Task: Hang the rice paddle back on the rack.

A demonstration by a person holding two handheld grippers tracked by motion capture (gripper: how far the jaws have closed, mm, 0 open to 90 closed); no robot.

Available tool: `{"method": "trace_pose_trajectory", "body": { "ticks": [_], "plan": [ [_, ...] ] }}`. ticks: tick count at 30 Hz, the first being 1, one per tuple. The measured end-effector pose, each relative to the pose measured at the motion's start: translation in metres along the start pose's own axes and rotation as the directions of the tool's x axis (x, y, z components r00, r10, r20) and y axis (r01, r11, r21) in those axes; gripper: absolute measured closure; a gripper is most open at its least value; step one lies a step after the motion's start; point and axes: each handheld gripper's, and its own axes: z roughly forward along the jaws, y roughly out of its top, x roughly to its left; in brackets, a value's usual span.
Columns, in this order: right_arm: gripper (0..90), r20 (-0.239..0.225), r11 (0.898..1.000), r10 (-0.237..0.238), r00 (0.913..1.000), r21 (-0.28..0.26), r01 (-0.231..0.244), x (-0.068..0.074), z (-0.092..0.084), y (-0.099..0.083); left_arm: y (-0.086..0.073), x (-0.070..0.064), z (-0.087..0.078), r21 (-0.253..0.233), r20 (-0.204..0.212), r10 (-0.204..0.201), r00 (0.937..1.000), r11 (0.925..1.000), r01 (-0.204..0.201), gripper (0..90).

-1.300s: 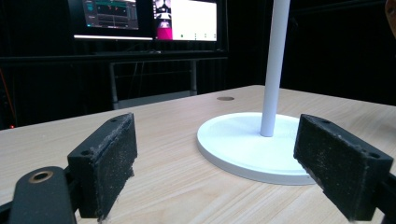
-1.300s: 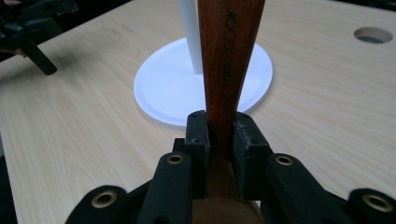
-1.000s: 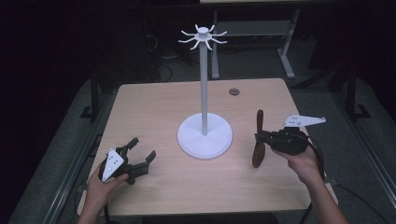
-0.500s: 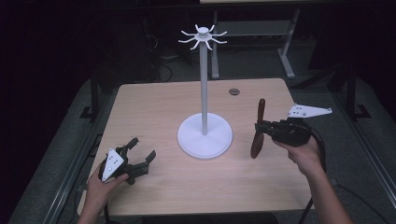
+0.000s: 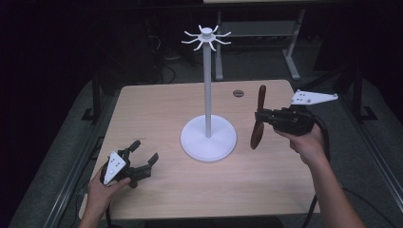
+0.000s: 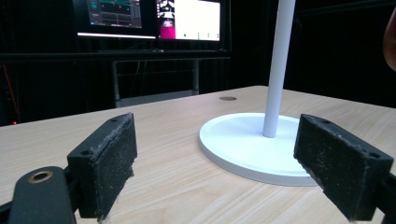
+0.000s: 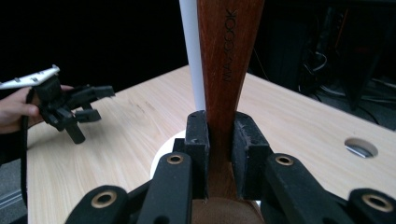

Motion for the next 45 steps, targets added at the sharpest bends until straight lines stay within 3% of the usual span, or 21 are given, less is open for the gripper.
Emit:
{"method": "trace_pose_trajectory", "body": {
  "ticks": [28, 45],
  "plan": [
    [77.7, -0.044, 0.992, -0.092, 0.9948, -0.091, 0.087, 0.011, 0.015, 0.09, 0.0, 0.0, 0.0, -0.004, 0.002, -0.002, 1.0, 1.0, 0.002, 12.9],
    [77.6, -0.059, 0.989, -0.102, 0.993, -0.111, 0.095, 0.016, 0.039, 0.115, 0.0, 0.0, 0.0, -0.002, 0.004, 0.0, 1.0, 1.0, 0.0, 12.9]
  ]
}}
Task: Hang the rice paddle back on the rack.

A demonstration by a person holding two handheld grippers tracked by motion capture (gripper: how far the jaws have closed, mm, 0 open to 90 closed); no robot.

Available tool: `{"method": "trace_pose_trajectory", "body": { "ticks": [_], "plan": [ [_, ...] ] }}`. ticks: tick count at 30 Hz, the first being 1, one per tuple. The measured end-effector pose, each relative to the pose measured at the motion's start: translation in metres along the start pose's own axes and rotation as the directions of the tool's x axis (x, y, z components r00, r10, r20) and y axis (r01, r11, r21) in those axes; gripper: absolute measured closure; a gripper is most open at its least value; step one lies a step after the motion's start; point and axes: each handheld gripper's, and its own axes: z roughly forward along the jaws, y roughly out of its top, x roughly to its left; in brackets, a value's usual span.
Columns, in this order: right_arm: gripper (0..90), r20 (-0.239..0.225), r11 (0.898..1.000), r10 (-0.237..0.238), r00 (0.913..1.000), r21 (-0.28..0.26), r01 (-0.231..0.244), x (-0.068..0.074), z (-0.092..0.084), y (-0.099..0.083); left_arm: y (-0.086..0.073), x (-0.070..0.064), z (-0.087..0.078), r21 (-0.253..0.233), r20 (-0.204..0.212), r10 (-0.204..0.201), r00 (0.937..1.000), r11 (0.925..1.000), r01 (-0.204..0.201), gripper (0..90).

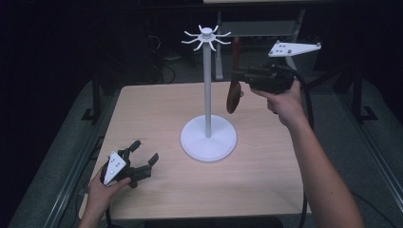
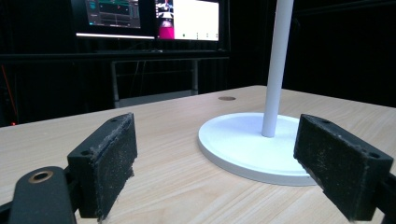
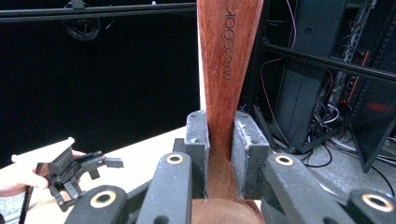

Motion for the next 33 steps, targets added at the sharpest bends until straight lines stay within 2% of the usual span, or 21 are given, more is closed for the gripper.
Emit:
{"method": "trace_pose_trajectory", "body": {
  "ticks": [16, 23, 26, 33],
  "plan": [
    [77.1, -0.014, 1.0, -0.001, 0.9999, 0.014, 0.001, 0.001, 0.018, 0.003, 0.0, 0.0, 0.0, -0.001, 0.002, 0.0, 1.0, 1.0, 0.0, 12.9],
    [76.4, -0.002, 1.0, -0.008, 1.0, 0.01, 0.008, 0.002, 0.021, 0.006, 0.0, -0.001, -0.001, -0.006, 0.003, -0.005, 1.0, 1.0, 0.005, 12.9],
    [77.6, 0.017, 0.999, -0.029, 0.9994, 0.02, 0.029, 0.002, 0.022, 0.008, 0.0, -0.001, -0.001, -0.005, 0.004, -0.006, 1.0, 1.0, 0.006, 12.9],
    [77.0, 0.019, 0.999, -0.038, 0.9991, 0.033, 0.037, 0.005, 0.026, 0.01, 0.0, -0.001, -0.001, -0.004, 0.004, -0.003, 1.0, 1.0, 0.003, 12.9]
  ]
}}
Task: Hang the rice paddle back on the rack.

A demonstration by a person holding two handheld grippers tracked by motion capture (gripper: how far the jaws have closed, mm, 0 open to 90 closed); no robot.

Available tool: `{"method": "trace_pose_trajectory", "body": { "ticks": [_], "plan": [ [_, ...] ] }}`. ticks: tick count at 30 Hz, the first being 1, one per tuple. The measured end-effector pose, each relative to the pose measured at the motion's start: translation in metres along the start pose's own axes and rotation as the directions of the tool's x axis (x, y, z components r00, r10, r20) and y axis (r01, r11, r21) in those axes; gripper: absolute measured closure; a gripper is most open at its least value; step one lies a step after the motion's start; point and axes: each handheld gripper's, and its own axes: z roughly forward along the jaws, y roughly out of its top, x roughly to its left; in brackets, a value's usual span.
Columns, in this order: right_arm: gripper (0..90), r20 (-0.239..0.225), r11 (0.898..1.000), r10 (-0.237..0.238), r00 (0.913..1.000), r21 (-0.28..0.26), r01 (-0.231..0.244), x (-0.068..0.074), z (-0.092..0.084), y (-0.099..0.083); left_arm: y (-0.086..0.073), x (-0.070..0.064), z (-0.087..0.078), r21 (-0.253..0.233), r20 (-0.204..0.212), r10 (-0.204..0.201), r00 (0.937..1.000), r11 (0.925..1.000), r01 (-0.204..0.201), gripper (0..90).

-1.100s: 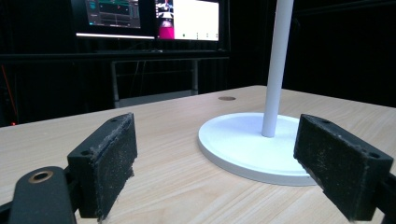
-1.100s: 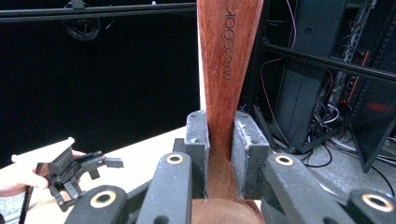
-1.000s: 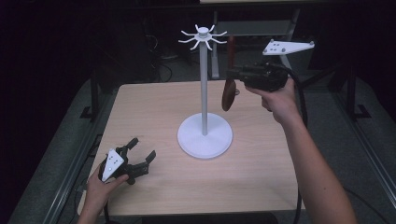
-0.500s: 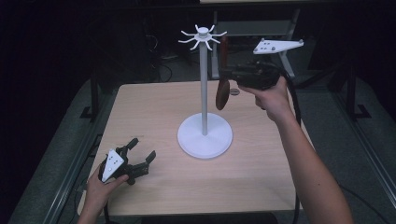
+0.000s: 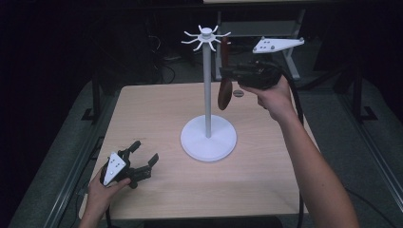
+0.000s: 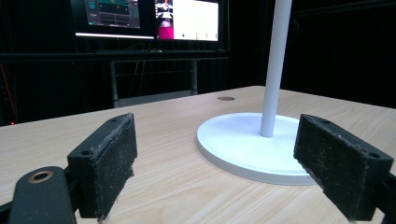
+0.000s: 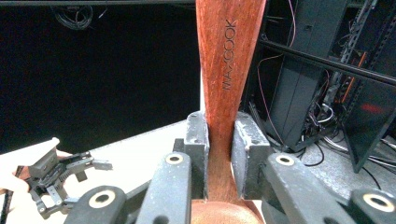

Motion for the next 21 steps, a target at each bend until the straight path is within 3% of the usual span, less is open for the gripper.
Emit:
{"method": "trace_pose_trajectory", "body": {
  "ticks": [10, 21],
  "plan": [
    [68.4, -0.005, 0.999, 0.023, 0.9997, -0.035, -0.024, -0.002, -0.011, -0.005, 0.0, -0.001, 0.0, -0.006, -0.001, -0.009, 1.0, 0.9999, 0.009, 12.9],
    [57.8, 0.036, 0.998, 0.063, 0.9974, -0.011, -0.063, -0.009, -0.032, -0.026, 0.0, 0.0, 0.0, -0.001, -0.001, 0.001, 1.0, 1.0, -0.001, 12.9]
  ]
}}
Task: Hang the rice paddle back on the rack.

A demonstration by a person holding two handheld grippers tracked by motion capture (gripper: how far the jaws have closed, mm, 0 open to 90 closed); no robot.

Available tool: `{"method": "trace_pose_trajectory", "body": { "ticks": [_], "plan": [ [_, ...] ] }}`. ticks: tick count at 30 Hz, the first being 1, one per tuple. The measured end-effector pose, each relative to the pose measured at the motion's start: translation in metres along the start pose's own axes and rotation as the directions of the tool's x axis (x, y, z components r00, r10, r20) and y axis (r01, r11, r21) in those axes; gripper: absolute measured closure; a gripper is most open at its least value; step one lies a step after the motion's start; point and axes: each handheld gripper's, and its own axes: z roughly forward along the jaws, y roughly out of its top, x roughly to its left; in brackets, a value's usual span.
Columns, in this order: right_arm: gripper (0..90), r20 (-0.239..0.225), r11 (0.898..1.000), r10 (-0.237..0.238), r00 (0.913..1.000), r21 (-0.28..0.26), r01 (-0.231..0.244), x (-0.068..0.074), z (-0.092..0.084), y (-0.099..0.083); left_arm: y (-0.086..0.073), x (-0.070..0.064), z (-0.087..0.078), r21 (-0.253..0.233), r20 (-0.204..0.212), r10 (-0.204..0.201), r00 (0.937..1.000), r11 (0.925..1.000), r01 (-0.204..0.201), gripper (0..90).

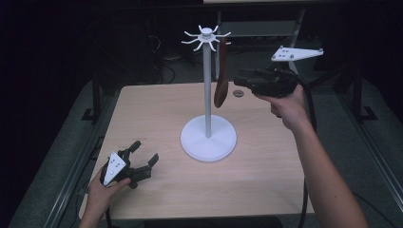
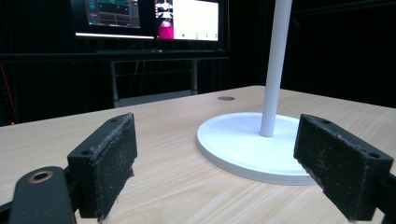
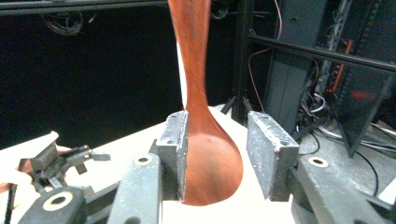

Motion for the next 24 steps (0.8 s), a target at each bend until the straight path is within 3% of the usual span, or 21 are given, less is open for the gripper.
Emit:
{"method": "trace_pose_trajectory", "body": {
  "ticks": [9, 16, 24],
  "plan": [
    [50.1, 0.053, 0.999, 0.011, 0.9985, 0.04, -0.014, -0.004, -0.012, -0.021, 0.0, -0.001, 0.001, -0.008, 0.0, -0.009, 1.0, 0.9999, 0.009, 12.9],
    [42.6, 0.084, 0.996, 0.019, 0.9963, 0.088, -0.026, -0.006, -0.022, -0.048, 0.0, 0.001, -0.001, 0.008, 0.001, 0.01, 1.0, 0.9999, -0.01, 12.9],
    [36.9, 0.109, 0.991, 0.031, 0.9935, 0.129, -0.045, -0.008, -0.03, -0.08, 0.0, 0.0, 0.0, 0.006, 0.0, 0.003, 1.0, 1.0, -0.003, 12.9]
  ]
}}
